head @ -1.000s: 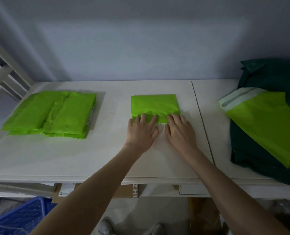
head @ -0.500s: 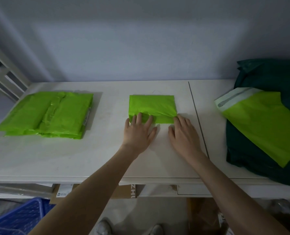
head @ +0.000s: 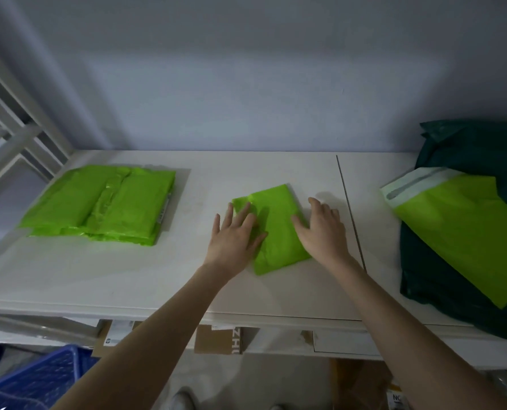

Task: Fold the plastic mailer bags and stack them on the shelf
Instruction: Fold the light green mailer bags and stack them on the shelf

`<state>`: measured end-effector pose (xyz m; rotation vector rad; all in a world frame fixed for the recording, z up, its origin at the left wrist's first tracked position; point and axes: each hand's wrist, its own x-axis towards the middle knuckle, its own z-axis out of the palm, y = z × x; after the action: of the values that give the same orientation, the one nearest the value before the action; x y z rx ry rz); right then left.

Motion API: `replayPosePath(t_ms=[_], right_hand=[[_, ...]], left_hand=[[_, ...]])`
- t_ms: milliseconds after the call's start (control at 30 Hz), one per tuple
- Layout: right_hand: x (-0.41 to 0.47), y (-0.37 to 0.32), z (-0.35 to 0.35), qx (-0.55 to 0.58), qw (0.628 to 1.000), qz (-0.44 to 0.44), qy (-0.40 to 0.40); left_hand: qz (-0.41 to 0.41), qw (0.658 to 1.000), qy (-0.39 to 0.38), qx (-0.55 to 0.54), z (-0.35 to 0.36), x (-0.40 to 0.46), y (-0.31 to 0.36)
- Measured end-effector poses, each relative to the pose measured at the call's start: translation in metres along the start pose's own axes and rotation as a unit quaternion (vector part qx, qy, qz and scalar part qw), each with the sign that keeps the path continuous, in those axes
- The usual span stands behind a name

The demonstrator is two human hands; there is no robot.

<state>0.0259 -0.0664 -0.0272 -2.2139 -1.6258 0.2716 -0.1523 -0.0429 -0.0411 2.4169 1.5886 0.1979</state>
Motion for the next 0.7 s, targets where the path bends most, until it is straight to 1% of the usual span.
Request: replayPosePath(t_ms=[100,167,267,367,433,467,567,700], right_hand=[[-0.004,-0.01,0.002,0.033,0.999,0.008,-0.029],[-0.006,-0.018,0.003,0.076,0.996,0.022,-0.043],[-0.008,-0.03,0.001,0.162,0.985,0.035,-0.042],[-0.01,-0.042,-0.003,0.22,0.974,0.045,-0.041],[-0.009,-0.049,-0.004,0.244,0.968,0.042,-0.031],[-0.009,-0.054,-0.005,0.253,0.966,0.039,-0.023],[-0.007,-0.074,-0.006,0.268,0.963,0.019,-0.001],[-0.009,-0.11,-0.006,0.246,0.969,-0.013,0.002]], left_hand=[[-0.065,0.997,0.03,-0.005,0.003,-0.004,-0.005],[-0.088,0.994,0.041,-0.044,0.004,-0.005,-0.009],[-0.087,0.981,0.054,-0.162,0.0,-0.004,-0.015],[-0.094,0.946,0.073,-0.3,-0.013,-0.005,-0.02],[-0.086,0.925,0.102,-0.356,-0.023,-0.007,-0.024],[-0.081,0.919,0.116,-0.368,-0.028,-0.008,-0.027],[-0.056,0.92,0.163,-0.351,-0.041,-0.008,-0.038],[-0.098,0.908,0.207,-0.351,-0.063,-0.006,-0.058]])
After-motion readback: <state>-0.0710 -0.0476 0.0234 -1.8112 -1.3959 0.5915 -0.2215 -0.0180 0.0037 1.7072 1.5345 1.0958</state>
